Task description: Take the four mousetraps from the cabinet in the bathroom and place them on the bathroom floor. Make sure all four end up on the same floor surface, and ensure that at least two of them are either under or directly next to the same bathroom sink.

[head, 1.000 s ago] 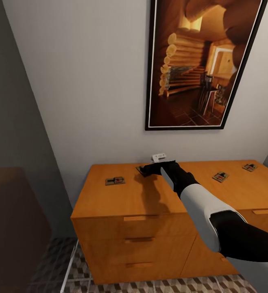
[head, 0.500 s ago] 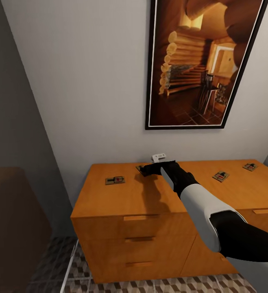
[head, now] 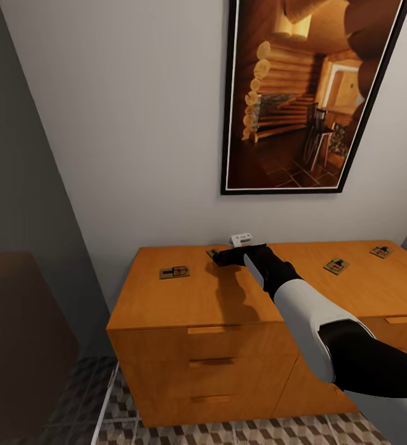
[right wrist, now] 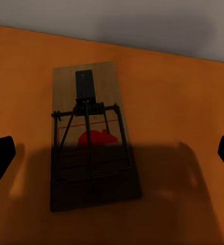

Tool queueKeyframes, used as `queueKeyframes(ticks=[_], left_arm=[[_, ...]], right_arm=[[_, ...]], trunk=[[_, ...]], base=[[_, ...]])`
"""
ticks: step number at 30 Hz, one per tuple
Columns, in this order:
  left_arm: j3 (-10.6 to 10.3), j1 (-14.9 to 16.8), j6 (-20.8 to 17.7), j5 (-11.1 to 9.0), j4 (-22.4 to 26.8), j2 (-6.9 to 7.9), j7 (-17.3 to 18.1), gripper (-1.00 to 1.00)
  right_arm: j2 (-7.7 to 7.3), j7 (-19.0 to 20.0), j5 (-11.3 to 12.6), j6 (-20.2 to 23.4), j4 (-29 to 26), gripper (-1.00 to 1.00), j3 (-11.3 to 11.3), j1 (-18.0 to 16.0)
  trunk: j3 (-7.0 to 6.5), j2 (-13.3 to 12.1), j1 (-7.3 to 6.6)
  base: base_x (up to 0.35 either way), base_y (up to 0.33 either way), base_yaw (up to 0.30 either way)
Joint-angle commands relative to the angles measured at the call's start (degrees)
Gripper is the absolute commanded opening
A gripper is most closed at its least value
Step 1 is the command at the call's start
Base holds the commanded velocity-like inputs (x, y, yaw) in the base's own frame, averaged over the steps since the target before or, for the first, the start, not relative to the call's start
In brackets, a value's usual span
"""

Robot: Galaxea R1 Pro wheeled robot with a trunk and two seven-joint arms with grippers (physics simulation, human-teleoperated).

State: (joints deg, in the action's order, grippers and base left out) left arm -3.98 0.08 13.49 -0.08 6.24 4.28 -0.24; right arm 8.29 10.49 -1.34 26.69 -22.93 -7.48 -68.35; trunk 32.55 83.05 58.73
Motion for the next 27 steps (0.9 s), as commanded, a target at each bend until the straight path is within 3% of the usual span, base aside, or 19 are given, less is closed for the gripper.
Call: queueKeyframes(ticks=[1,27], left_arm=[[-0.36,0.01,0.18,-0.01,-0.15,0.03,-0.03,1.00],[-0.33,0.01,0.22,-0.01,-0.44,0.05,-0.03,1.00]], right_arm=[[-0.02,0.14,-0.15,0.29,-0.09,1.00,-0.17,-0.02],[-0.02,0.14,-0.15,0.29,-0.09,1.00,-0.17,-0.02]], trunk=[[0.12,0.03,0.00],[1.49,0.03,0.00]], base=[[0.000,0.000,0.000],[0.000,0.000,0.000]])
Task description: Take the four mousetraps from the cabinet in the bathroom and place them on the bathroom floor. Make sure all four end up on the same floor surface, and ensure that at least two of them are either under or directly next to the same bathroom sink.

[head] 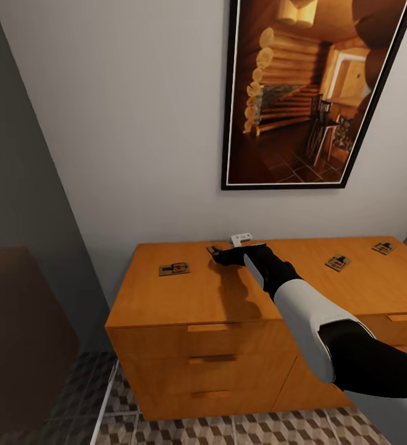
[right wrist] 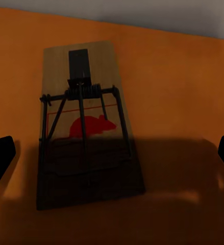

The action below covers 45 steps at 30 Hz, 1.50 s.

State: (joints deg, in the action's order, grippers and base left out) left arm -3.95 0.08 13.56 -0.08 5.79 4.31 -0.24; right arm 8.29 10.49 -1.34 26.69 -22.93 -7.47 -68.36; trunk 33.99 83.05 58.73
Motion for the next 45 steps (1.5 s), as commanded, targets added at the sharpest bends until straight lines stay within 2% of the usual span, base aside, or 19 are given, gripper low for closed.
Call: queueKeyframes(ticks=[1,45], left_arm=[[-0.37,0.01,0.15,-0.01,0.02,0.02,-0.03,1.00],[-0.36,0.01,0.15,-0.01,0.01,0.00,-0.03,1.00]], right_arm=[[-0.02,0.14,-0.15,0.29,-0.09,1.00,-0.17,-0.02],[-0.02,0.14,-0.15,0.29,-0.09,1.00,-0.17,-0.02]], trunk=[[0.05,0.03,0.00],[0.25,0.03,0.00]], base=[[0.000,0.000,0.000],[0.000,0.000,0.000]])
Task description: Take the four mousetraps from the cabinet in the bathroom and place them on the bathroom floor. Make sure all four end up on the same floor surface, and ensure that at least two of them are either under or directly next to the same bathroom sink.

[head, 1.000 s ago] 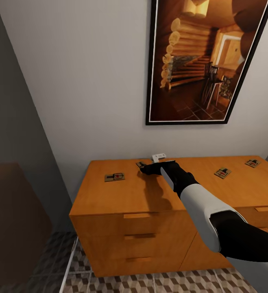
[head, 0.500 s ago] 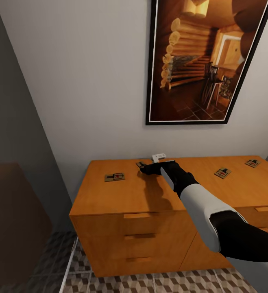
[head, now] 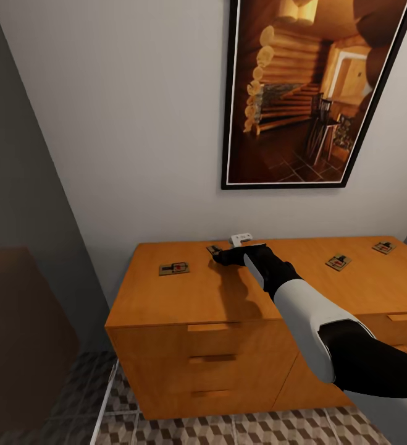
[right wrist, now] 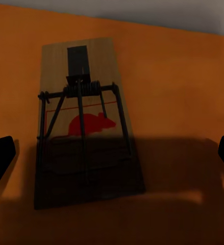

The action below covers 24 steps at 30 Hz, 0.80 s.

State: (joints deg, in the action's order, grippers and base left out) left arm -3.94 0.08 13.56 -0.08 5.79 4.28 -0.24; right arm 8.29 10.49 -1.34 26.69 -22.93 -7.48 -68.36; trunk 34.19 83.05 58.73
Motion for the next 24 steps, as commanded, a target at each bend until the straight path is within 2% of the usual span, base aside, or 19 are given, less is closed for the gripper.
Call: queueKeyframes(ticks=[1,12,13,24], left_arm=[[-0.37,0.01,0.15,-0.01,0.01,0.03,-0.03,1.00],[-0.37,0.01,0.15,-0.01,0.01,0.03,-0.03,1.00],[-0.37,0.01,0.15,-0.01,0.01,0.03,-0.03,1.00],[-0.37,0.01,0.15,-0.01,0.01,0.03,-0.03,1.00]], right_arm=[[-0.02,0.14,-0.15,0.29,-0.09,1.00,-0.17,-0.02],[-0.02,0.20,-0.09,0.23,-0.06,1.00,-0.17,0.02],[-0.02,0.20,-0.09,0.23,-0.07,-1.00,-0.17,0.03],[-0.02,0.23,-0.13,0.20,-0.01,-1.00,-0.17,0.06]], trunk=[[0.07,0.03,0.00],[0.11,0.03,0.00],[0.11,0.03,0.00],[0.11,0.03,0.00]], base=[[0.000,0.000,0.000],[0.000,0.000,0.000],[0.000,0.000,0.000],[0.000,0.000,0.000]])
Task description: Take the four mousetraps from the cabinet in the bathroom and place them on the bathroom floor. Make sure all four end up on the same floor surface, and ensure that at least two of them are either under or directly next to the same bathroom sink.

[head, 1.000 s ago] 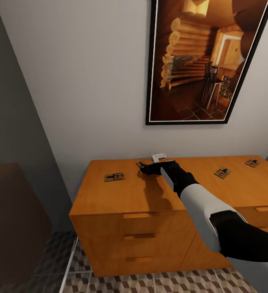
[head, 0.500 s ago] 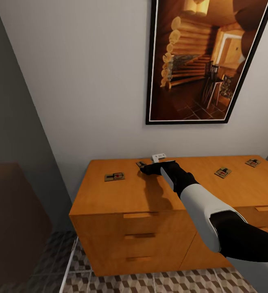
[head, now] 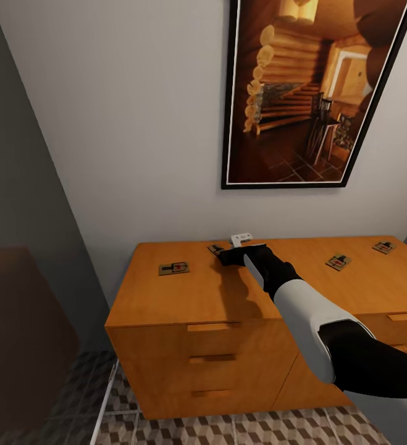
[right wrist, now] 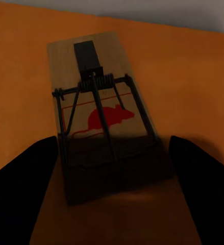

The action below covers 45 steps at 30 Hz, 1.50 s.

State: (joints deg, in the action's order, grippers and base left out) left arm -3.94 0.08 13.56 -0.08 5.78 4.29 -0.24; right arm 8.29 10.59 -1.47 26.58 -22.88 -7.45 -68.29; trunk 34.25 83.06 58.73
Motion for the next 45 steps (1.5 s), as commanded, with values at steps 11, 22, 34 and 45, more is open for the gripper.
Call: queueKeyframes(ticks=[11,22,34,45], left_arm=[[-0.37,0.01,0.21,-0.01,0.02,0.02,-0.03,1.00],[-0.43,0.01,0.15,0.16,0.21,-0.23,0.14,1.00],[-0.45,0.01,0.15,0.16,0.11,-0.24,0.15,1.00],[-0.46,0.01,0.15,0.16,0.10,-0.24,0.15,1.00]], right_arm=[[-0.02,0.11,-0.01,0.32,-0.06,-1.00,-0.19,0.00],[0.12,-0.01,-0.11,-2.11,-0.84,-1.00,-0.21,0.00],[0.11,-0.21,-0.20,-2.04,-0.95,-1.00,-0.28,-0.01],[0.15,-0.35,-0.27,-1.84,-1.07,-1.00,-0.12,-0.01]], trunk=[[0.05,0.02,0.00],[0.05,0.02,0.00],[0.05,0.02,0.00],[0.05,0.02,0.00]], base=[[0.000,0.000,0.000],[0.000,0.000,0.000],[0.000,0.000,0.000],[0.000,0.000,0.000]])
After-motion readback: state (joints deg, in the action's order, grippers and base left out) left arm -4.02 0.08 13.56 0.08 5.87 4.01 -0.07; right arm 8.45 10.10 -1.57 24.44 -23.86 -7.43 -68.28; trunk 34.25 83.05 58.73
